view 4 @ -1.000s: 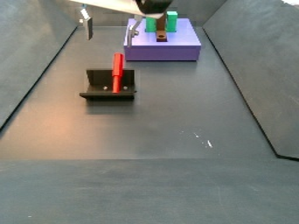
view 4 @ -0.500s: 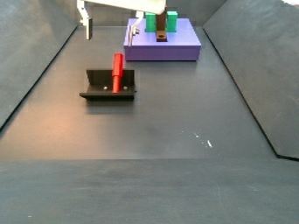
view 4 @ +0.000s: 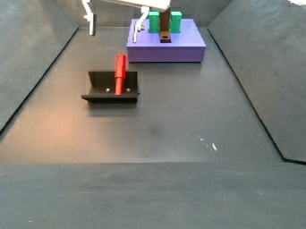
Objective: Pick up the red object. Move up. Place the red object on the fixture. Regrasp the red object. Move to above the board. Insert the red object.
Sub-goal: Regrasp the red object.
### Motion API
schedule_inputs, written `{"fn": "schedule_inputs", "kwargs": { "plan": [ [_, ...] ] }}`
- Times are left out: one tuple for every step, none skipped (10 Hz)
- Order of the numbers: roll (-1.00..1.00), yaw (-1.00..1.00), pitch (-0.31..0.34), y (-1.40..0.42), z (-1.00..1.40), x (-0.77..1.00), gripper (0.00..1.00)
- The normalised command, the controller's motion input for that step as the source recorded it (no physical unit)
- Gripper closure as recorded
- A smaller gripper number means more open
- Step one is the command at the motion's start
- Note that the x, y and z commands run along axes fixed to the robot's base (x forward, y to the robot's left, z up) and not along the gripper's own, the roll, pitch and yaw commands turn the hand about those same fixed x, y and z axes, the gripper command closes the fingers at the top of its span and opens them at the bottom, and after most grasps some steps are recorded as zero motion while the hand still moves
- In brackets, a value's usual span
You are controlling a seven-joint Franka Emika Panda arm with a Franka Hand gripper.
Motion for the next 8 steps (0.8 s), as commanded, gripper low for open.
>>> {"fn": "schedule_inputs", "kwargs": {
  "plan": [
    [1.00,0.15,-0.071,-0.20,0.00,0.00,0.00],
    [1.00,0.16,-0.100,-0.23,0.00,0.00,0.00],
    [1.00,0.16,-0.131,-0.31,0.00,0.00,0.00],
    [0.95,0.15,-0.029,-0.46,-0.33,0.15,0.00],
    [0.89,0.15,-0.054,-0.41,-0.38,0.15,0.00],
    [0.39,0.07,-0.123,0.00,-0.83,0.13,0.00],
    [0.28,0.11,-0.163,0.07,-0.80,0.04,0.00],
    [0.30,0.14,-0.117,0.07,-0.68,0.07,0.00]
  ]
}}
